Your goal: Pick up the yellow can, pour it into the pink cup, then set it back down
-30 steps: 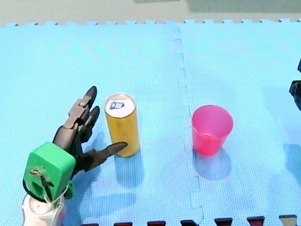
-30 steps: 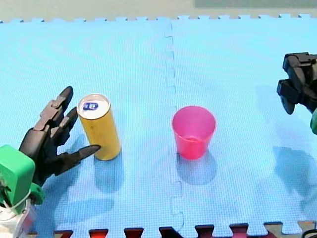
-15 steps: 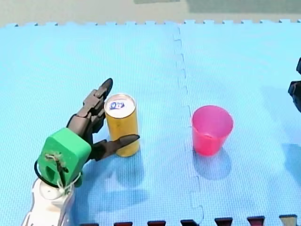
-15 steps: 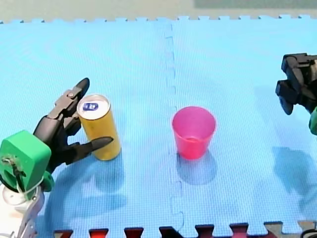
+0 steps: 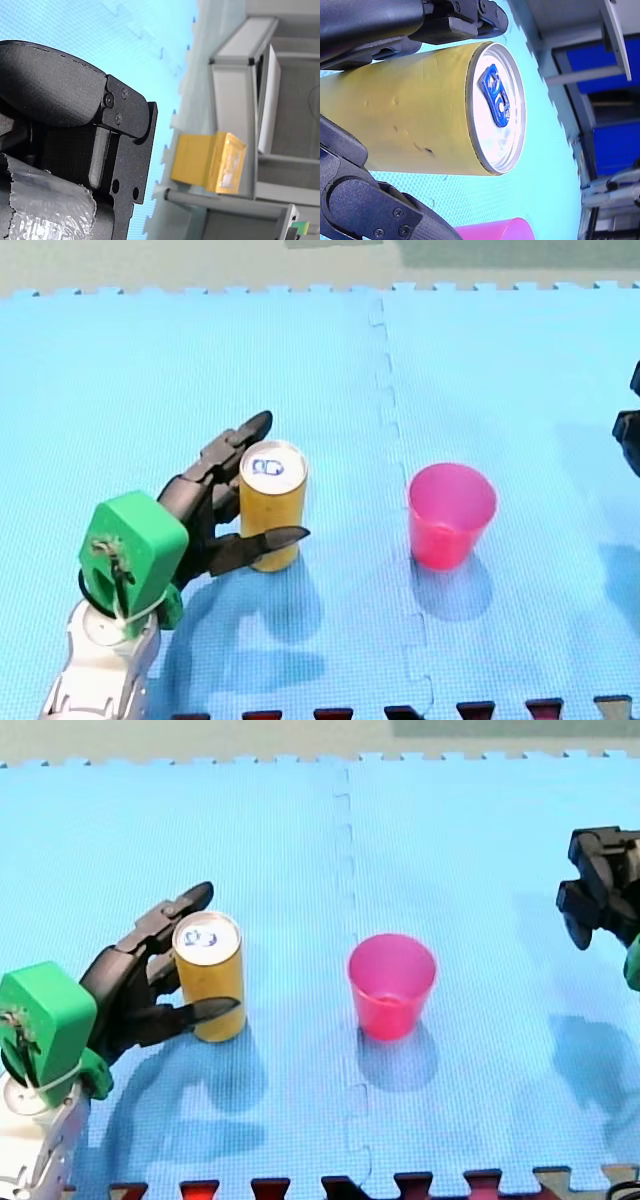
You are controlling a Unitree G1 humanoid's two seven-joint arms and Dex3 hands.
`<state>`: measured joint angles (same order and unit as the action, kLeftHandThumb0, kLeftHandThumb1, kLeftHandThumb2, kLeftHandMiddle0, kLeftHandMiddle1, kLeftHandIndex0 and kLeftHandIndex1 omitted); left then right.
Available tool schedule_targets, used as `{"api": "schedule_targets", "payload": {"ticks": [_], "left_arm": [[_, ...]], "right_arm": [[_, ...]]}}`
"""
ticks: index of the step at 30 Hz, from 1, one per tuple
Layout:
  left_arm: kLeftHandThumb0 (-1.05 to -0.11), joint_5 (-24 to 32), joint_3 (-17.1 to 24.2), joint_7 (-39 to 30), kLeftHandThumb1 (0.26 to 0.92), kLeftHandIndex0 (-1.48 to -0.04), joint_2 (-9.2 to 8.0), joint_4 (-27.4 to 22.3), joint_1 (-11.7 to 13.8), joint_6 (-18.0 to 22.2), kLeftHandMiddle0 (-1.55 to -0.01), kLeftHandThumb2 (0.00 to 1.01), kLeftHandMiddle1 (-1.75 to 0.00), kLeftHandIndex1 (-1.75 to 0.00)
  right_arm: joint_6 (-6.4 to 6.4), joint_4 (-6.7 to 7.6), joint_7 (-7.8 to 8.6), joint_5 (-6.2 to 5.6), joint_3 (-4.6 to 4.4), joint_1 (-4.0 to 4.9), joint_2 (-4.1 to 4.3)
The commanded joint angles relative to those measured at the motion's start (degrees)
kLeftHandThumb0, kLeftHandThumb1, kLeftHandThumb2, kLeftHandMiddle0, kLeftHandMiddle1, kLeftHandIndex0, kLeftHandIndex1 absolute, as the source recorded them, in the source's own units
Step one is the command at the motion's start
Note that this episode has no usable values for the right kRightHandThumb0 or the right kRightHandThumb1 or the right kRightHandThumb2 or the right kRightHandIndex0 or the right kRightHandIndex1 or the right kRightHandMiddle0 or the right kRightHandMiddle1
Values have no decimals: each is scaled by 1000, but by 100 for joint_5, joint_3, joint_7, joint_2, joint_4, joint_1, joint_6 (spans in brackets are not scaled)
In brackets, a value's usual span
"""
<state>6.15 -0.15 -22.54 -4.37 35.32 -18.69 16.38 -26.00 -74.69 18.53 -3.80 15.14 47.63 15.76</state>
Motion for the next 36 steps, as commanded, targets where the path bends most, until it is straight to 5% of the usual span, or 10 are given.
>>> {"api": "schedule_targets", "payload": {"ticks": [1, 9, 19, 23, 26, 31, 36], "left_arm": [[-714, 112, 18, -275, 662, -300, -98, 40, -61, -126, -388, 3, -31, -17], [-757, 491, 97, -974, 640, -314, -305, -165, -182, -800, -398, 0, -16, -7], [-733, 442, 110, -1107, 632, -316, -381, -125, -243, -890, -403, 1, -7, -2], [-718, 162, 44, -789, 653, -469, -381, -194, -190, -776, -522, 7, -49, -49], [-642, -358, -66, 49, 668, -681, -231, -258, -71, -411, -745, 3, -72, -42], [-622, -1164, -320, 1159, 706, -835, -114, -417, 69, -159, -929, 10, -73, -44], [-624, -1424, -426, 1511, 723, -816, -96, -450, 102, -143, -947, 4, -32, -6]], "right_arm": [[-16, 12, 15, -19, 21, -7, 30], [-9, 8, 30, -25, 31, -8, 34], [-19, 13, 56, -34, 46, -28, 56], [-33, 21, 68, -35, 46, -45, 61], [-25, 23, 70, -29, 38, -44, 64], [-12, 20, 84, -28, 32, -38, 76], [-1, 16, 92, -38, 42, -41, 83]]}}
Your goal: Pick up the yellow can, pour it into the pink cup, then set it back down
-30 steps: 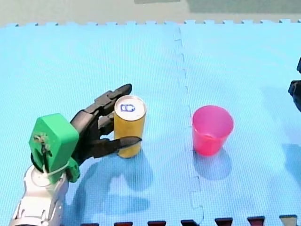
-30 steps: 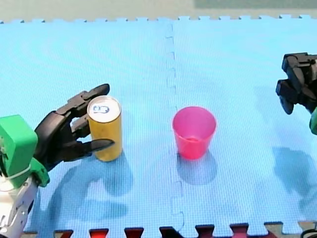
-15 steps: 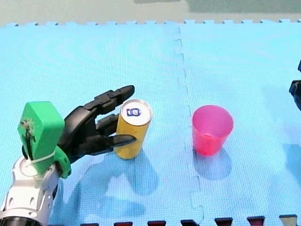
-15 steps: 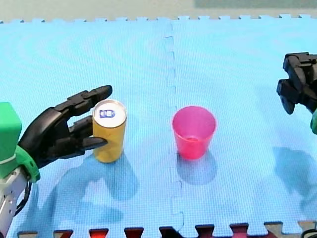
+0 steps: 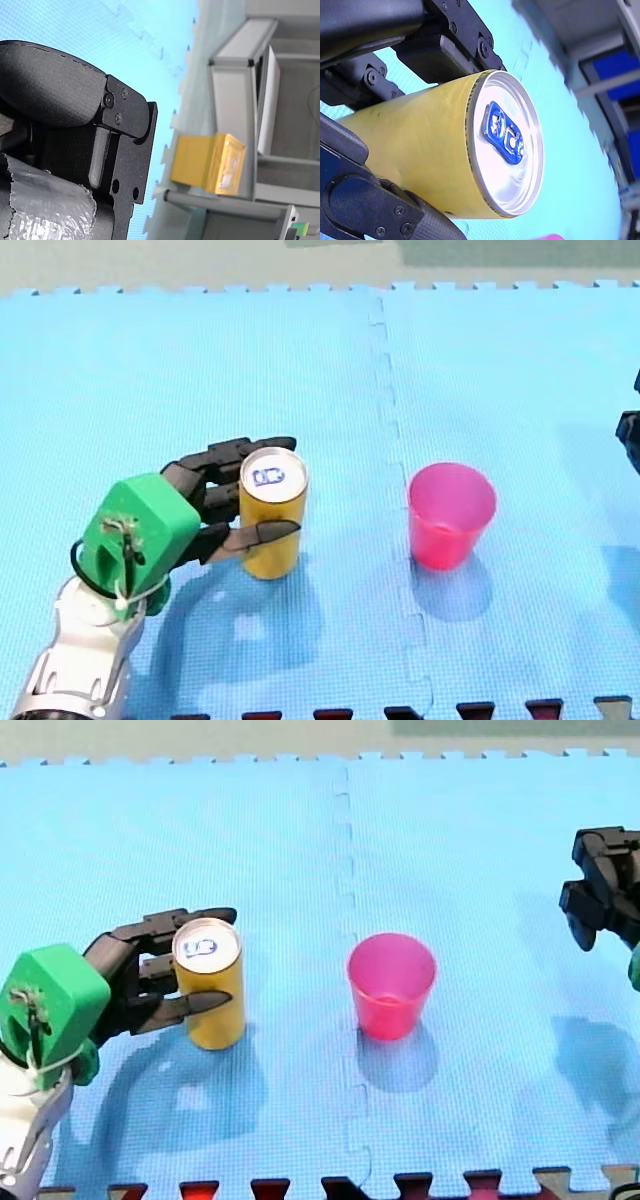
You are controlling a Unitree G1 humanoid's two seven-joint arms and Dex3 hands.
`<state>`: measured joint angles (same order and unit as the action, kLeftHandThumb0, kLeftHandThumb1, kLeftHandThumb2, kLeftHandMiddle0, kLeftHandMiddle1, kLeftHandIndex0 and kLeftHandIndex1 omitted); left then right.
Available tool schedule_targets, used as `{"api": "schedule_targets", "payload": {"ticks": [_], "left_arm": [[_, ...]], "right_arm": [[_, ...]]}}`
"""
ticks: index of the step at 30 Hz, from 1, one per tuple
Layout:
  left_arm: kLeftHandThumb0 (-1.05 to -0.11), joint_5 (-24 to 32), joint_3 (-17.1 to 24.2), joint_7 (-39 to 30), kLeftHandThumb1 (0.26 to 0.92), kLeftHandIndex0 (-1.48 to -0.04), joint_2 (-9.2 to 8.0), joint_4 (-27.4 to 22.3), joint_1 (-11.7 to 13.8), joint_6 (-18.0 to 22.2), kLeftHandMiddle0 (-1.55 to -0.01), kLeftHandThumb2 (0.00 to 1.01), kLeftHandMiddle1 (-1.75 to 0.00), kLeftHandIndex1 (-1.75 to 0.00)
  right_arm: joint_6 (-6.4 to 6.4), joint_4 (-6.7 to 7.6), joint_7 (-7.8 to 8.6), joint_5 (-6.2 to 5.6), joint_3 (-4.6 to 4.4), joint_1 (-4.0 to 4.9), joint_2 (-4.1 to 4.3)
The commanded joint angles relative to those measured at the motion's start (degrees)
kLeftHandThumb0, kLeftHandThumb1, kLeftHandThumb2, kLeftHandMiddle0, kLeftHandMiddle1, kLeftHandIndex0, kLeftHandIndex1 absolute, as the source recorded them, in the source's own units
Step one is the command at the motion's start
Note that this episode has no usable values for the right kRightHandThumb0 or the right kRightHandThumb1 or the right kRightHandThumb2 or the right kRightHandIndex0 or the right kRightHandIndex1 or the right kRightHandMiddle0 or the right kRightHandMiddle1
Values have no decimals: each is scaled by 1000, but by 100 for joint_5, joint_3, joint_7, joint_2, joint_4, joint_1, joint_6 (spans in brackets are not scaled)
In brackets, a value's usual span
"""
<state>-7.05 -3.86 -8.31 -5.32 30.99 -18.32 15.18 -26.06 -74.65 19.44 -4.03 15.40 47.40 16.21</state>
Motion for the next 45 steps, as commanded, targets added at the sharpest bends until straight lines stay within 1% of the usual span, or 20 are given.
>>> {"api": "schedule_targets", "payload": {"ticks": [1, 5, 7, 12, 16, 17, 18, 19, 20, 21, 22, 24, 29, 32, 38, 42, 45], "left_arm": [[-626, -117, -63, 130, 721, -801, -3, -16, 71, -17, -940, 2, -25, -3], [-632, -159, -96, 215, 707, -767, -53, -101, 127, -37, -881, 0, -2, 0], [-644, -280, -173, 250, 705, -760, -121, -162, 150, -64, -864, 0, -1, 0], [-716, -380, -266, 256, 724, -746, -200, -221, 181, -63, -850, 6, 0, 0], [-738, -394, -302, 250, 731, -742, -232, -244, 187, -58, -840, 5, 0, 0], [-740, -384, -294, 274, 731, -742, -218, -261, 197, -86, -839, 5, 0, 0], [-728, -351, -256, 356, 726, -788, -158, -297, 216, -146, -869, 2, -13, -19], [-559, -307, -210, 442, 726, -963, -92, -328, 237, -190, -1025, 3, -64, -61], [-489, -265, -163, 549, 729, -1046, -22, -341, 258, -202, -1111, 3, -76, -59], [-441, -246, -130, 649, 734, -1139, 27, -323, 275, -171, -1220, 3, -101, -66], [-424, -242, -114, 720, 736, -1178, 53, -297, 285, -133, -1271, 3, -112, -68], [-413, -271, -113, 815, 737, -1204, 65, -233, 288, -57, -1319, 3, -119, -61], [-434, -257, -87, 869, 737, -1196, 56, -181, 300, 30, -1321, 1, -82, -27], [-425, 8, 57, 788, 733, -1214, 136, -105, 273, -24, -1338, 0, -73, -24], [-426, 444, 278, 588, 732, -1219, 239, 44, 203, -34, -1351, 0, -52, -14], [-427, 838, 504, 432, 732, -1230, 351, 137, 119, -158, -1359, 0, -43, -13], [-426, 1047, 633, 330, 732, -1237, 386, 174, 60, -241, -1364, 0, -37, -12]], "right_arm": [[7, 10, 5, -17, 18, -19, 40], [12, 9, 12, -19, 23, -22, 55], [16, 10, 14, -15, 20, -21, 63], [26, 10, 6, -1, 6, -17, 72], [24, 12, -3, 8, -6, -14, 73], [22, 14, -6, 10, -9, -14, 72], [20, 16, -7, 10, -12, -15, 72], [17, 18, -8, 11, -14, -17, 71], [14, 21, -9, 11, -17, -19, 72], [12, 24, -9, 11, -20, -22, 73], [11, 26, -9, 11, -23, -24, 75], [11, 29, -8, 13, -28, -30, 81], [2, 41, -49, 50, -67, -47, 95], [-17, 49, -62, 66, -81, -63, 95], [-29, 55, -92, 91, -101, -79, 89], [-27, 49, -118, 98, -112, -85, 67], [-21, 41, -134, 102, -119, -77, 56]]}}
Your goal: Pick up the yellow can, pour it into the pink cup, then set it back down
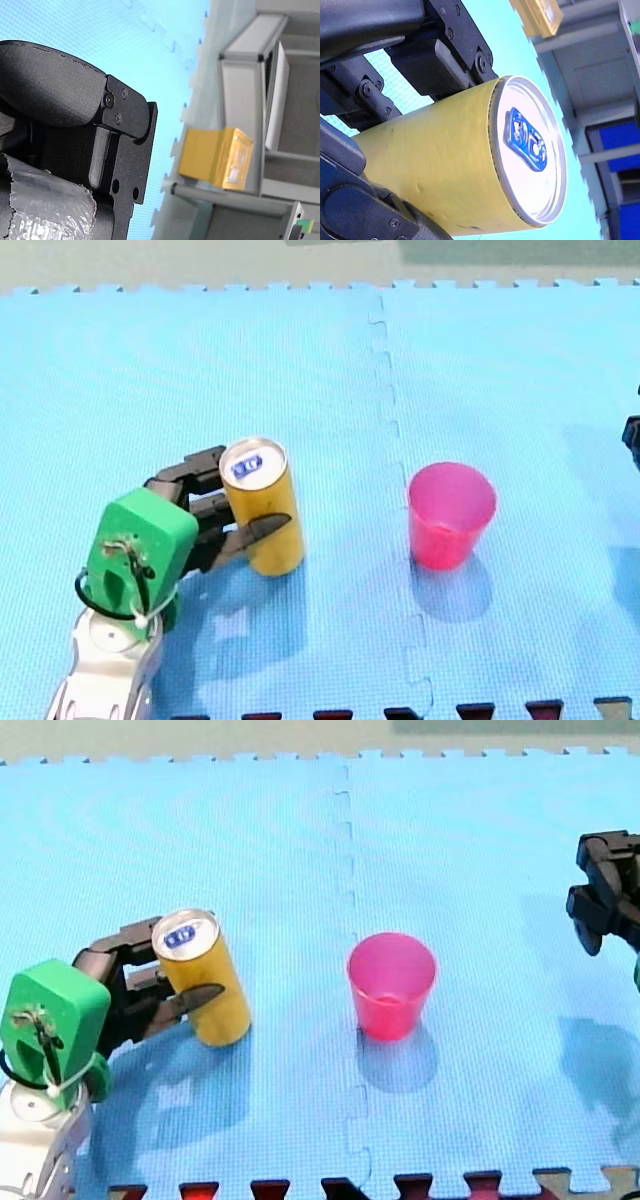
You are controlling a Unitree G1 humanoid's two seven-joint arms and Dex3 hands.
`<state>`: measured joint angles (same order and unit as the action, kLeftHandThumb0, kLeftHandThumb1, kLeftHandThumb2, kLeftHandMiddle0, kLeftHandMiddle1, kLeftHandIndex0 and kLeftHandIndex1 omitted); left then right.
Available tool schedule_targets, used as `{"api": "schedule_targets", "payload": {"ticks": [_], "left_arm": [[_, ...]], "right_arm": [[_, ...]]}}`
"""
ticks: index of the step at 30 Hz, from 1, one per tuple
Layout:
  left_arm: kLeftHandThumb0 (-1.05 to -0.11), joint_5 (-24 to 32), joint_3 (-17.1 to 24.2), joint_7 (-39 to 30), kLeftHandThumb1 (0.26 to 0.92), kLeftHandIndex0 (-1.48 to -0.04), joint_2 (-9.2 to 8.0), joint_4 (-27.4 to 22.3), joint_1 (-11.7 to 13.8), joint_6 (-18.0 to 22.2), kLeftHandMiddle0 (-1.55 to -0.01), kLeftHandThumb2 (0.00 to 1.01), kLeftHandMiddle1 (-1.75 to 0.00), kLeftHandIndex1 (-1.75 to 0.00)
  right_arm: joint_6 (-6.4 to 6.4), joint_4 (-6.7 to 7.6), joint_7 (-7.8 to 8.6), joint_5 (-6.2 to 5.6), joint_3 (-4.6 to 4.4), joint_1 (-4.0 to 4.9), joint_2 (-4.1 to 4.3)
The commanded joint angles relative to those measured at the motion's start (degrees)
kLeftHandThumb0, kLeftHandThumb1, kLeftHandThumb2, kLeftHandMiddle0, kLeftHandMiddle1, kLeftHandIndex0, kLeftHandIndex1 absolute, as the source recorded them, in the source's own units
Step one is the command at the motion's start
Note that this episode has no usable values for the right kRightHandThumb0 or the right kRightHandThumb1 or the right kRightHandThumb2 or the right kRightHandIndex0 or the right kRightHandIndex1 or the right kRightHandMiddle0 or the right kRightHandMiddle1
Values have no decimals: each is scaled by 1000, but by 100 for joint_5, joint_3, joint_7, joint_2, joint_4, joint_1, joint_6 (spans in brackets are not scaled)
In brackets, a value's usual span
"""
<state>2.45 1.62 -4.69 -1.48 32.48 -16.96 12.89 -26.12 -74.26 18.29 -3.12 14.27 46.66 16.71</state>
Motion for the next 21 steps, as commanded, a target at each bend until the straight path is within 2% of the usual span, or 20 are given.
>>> {"api": "schedule_targets", "payload": {"ticks": [1, 5, 9, 13, 17, 21], "left_arm": [[-424, 139, 116, -63, 732, -1239, 0, 46, -95, -22, -1366, 0, -35, -11], [-414, 286, 243, -164, 733, -1246, 9, 166, -185, 43, -1372, 0, -29, -10], [-410, 539, 446, -181, 734, -1251, 114, 144, -285, 170, -1379, 1, -25, -8], [-410, 550, 515, -13, 734, -1254, 185, 29, -451, 175, -1384, 0, -22, -6], [-406, 416, 491, 177, 734, -1256, 258, -68, -554, 481, -1389, 0, -19, -5], [-393, -204, 322, 720, 731, -1257, 164, -123, -725, 576, -1391, 0, -16, -3]], "right_arm": [[-16, -1, -24, 12, -8, -2, 1], [-20, -14, -34, 5, -2, 2, -16], [-32, -25, -12, -22, 24, 5, -31], [-12, -37, -16, -24, 33, 23, -53], [1, -44, 18, -54, 64, 39, -89], [-14, -49, 13, -58, 81, 47, -122]]}}
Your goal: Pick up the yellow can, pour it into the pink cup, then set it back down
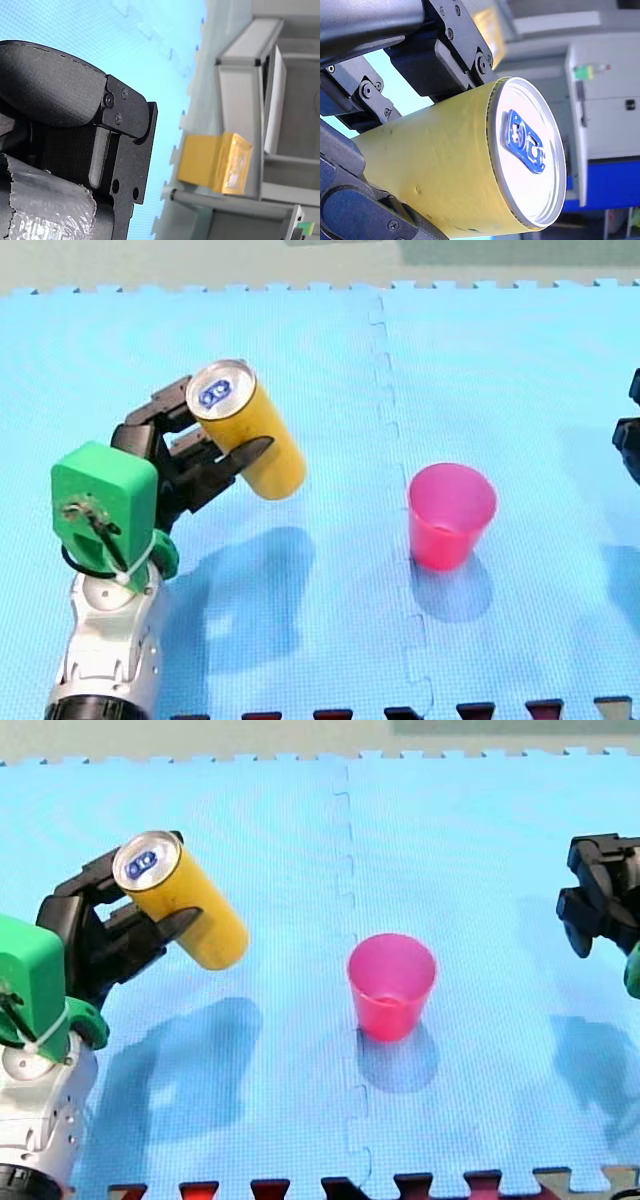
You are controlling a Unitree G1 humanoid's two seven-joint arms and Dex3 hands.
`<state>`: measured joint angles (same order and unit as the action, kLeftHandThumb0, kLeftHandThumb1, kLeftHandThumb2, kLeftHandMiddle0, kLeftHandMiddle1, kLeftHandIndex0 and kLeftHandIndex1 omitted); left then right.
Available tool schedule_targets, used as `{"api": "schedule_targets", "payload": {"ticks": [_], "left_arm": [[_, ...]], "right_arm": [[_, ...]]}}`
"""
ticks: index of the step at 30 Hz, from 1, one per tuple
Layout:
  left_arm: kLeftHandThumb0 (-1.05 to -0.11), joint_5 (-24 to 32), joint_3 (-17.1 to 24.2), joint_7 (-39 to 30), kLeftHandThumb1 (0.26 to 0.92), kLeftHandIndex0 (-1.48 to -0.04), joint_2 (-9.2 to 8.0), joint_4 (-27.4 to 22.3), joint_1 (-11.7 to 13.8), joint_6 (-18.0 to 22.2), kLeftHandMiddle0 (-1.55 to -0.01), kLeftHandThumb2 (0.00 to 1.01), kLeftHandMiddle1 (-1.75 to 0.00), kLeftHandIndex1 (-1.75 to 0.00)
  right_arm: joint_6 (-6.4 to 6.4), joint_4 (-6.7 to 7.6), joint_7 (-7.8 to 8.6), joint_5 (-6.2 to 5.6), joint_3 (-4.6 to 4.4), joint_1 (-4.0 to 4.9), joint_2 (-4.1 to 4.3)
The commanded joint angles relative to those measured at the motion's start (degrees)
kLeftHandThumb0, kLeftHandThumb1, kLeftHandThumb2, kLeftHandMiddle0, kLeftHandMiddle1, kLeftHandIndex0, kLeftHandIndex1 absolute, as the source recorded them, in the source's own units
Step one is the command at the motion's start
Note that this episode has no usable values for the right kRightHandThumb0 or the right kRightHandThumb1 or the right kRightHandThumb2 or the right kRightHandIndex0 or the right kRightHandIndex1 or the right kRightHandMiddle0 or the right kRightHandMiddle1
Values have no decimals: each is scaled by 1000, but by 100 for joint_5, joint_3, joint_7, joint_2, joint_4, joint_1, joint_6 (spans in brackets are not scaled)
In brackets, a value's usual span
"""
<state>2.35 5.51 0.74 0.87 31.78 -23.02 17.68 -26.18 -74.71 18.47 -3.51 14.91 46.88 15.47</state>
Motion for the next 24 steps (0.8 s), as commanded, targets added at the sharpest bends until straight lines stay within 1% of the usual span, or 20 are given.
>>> {"api": "schedule_targets", "payload": {"ticks": [1, 4, 7, 10, 15, 19, 24], "left_arm": [[-391, -370, -115, 310, 731, -1257, -109, -41, -150, 155, -1390, 0, -15, -3], [-386, -983, -275, 788, 731, -1257, -256, 95, -247, 482, -1389, 0, -11, -2], [-382, -1522, -439, 1267, 732, -1256, -407, 407, -455, 752, -1378, 0, -4, -1], [-376, -1795, -550, 1533, 732, -1247, -490, 701, -639, 898, -1361, 0, 0, 0], [-375, -2064, -740, 1820, 733, -1237, -440, 644, -794, 721, -1344, 1, 0, -1], [-377, -2425, -985, 2123, 733, -1237, -400, 587, -854, 585, -1342, 0, 0, -1], [-379, -2630, -1165, 2226, 730, -1235, -412, 477, -890, 456, -1340, 0, 0, 0]], "right_arm": [[-15, -3, -9, -19, 20, 26, -7], [-25, -3, -18, -20, 27, 25, -26], [-44, -1, -29, -14, 26, 22, -38], [-58, 1, -35, -14, 29, 21, -44], [-65, -5, -40, -21, 39, 15, -63], [-71, -12, -56, -14, 38, 13, -76], [-77, -15, -65, -12, 37, 8, -90]]}}
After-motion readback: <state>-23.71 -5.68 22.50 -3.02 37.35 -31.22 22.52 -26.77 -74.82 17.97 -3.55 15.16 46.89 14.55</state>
